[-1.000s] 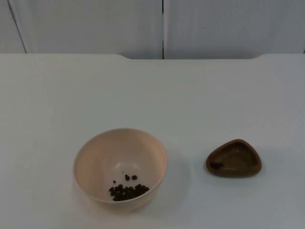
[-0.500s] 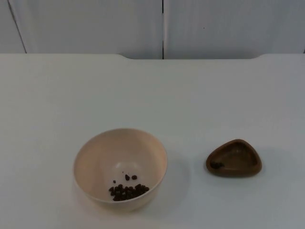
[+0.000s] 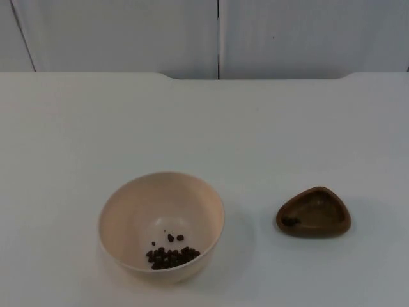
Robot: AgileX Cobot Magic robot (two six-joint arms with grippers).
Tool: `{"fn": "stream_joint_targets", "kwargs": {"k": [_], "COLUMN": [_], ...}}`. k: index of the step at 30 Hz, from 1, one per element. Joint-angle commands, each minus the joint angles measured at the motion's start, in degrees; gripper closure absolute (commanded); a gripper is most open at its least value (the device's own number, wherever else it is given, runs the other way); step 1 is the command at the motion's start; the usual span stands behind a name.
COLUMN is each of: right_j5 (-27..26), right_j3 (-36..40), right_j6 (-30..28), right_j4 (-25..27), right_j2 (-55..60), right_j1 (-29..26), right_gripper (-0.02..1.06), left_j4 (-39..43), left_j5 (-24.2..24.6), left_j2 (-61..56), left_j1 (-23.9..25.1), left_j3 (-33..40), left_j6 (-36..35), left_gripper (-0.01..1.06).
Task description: Pick up the bowl with the left hand and pour the coffee beans from the cup into the bowl with the right hand.
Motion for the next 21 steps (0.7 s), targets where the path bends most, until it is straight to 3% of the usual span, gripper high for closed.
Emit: {"fn": "stream_joint_targets", "kwargs": {"k": [1, 15, 18, 19, 21], "right_j5": [-0.17, -0.17, -0.17, -0.17, -0.17], "right_j3": [0.16, 0.16, 0.16, 0.16, 0.16], "right_j6": [0.13, -0.07, -0.07, -0.07, -0.07], "right_j4": [-0.42, -0.79, -0.79, -0.79, -0.79], "right_j2": [-0.17, -0.17, -0.17, -0.17, -0.17], "right_j1": [0.07, 0.07, 0.07, 0.07, 0.07], "right_gripper": [0.54, 0.53, 0.42, 0.33, 0.22], "left_j4": [-0.63, -0.63, -0.63, -0.63, -0.63], "left_j5": [-0.24, -0.24, -0.24, -0.24, -0.24], "left_j2": [-0.20, -0.20, -0.20, -0.20, -0.20], "left_j1": [0.06, 0.06, 0.06, 0.06, 0.06], "left_j3": [0.20, 0.20, 0.20, 0.20, 0.20], "left_j6": [0.22, 0.22, 0.22, 0.22, 0.22], "left_gripper": [0.11, 0.11, 0.06, 0.00, 0.00]}}
